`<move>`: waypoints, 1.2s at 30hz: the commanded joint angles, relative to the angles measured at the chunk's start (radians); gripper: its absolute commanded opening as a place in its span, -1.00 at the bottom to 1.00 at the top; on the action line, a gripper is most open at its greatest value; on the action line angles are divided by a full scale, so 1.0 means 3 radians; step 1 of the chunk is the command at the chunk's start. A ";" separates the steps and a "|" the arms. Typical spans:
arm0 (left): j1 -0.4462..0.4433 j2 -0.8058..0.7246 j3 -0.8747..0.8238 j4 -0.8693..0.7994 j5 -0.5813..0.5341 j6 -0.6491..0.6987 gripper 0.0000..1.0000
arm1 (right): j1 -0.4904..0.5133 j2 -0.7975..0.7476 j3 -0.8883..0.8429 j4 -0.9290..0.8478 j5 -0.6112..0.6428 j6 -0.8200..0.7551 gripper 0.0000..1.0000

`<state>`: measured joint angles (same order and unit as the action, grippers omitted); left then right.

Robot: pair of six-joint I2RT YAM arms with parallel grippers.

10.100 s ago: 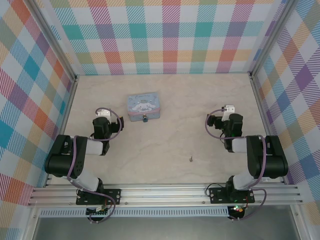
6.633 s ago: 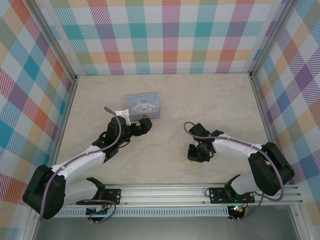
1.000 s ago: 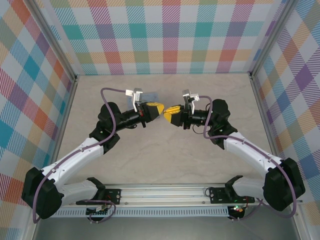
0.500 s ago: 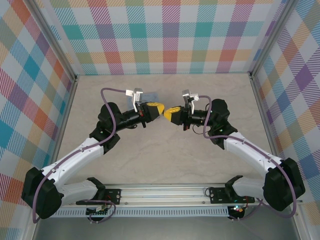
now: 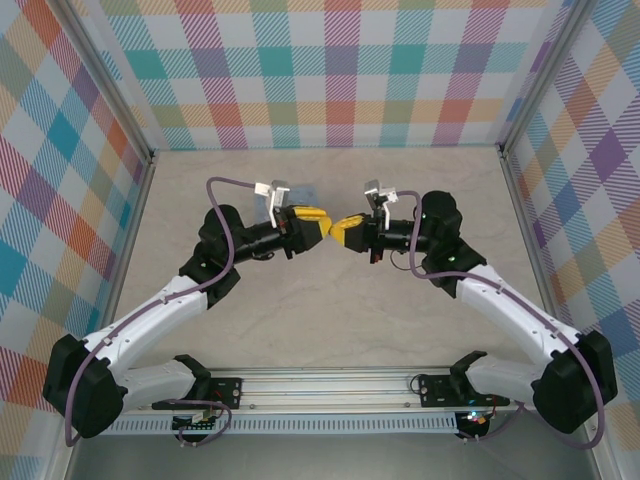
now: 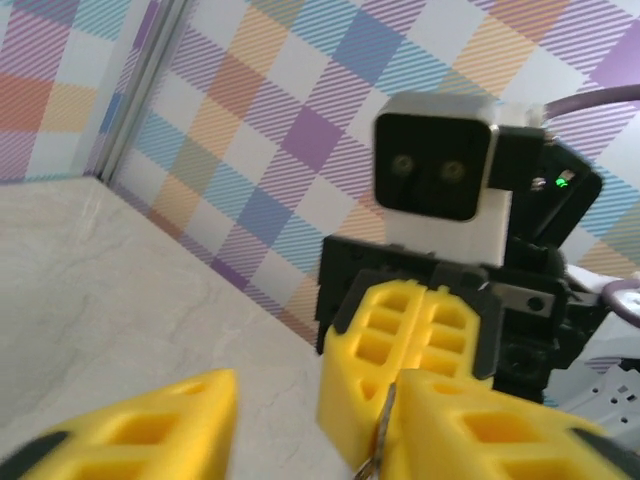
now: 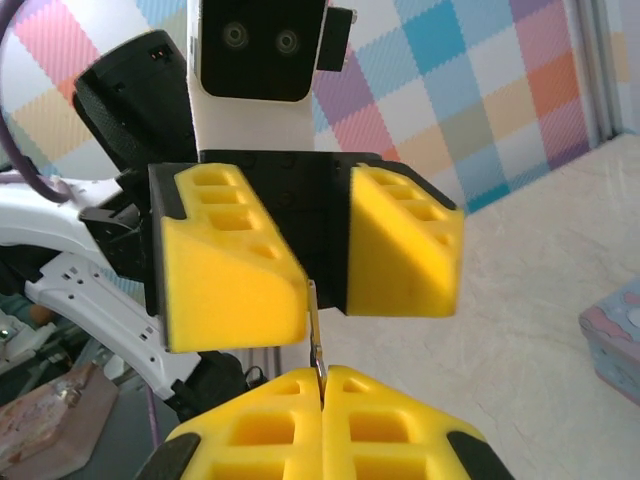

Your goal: Unlock the padlock with the key

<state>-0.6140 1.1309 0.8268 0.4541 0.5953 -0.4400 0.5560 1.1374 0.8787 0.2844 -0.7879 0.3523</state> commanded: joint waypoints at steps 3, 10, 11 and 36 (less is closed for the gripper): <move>-0.0015 -0.0296 0.0007 -0.0560 -0.0372 0.0339 0.57 | 0.0008 -0.0173 0.0159 -0.1080 0.0467 -0.0634 -0.96; 0.0210 -0.0493 0.0048 -0.1424 -0.1161 0.0437 1.00 | -0.0032 -0.0117 0.0125 -0.1731 0.1278 -0.0781 -0.97; 0.0236 -0.0464 0.0097 -0.1669 -0.1406 0.0452 1.00 | -0.0034 -0.0089 0.0116 -0.1776 0.1396 -0.0763 -0.97; 0.0402 0.2617 0.2239 -0.2815 -0.1562 0.1260 1.00 | -0.0079 -0.0206 -0.0167 -0.2294 0.2626 -0.0352 -0.97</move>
<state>-0.4786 1.8839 1.4532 -0.3305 0.0891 -0.1024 0.5377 1.0985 0.8417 -0.3809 -0.0307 0.2245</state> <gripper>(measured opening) 0.998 0.060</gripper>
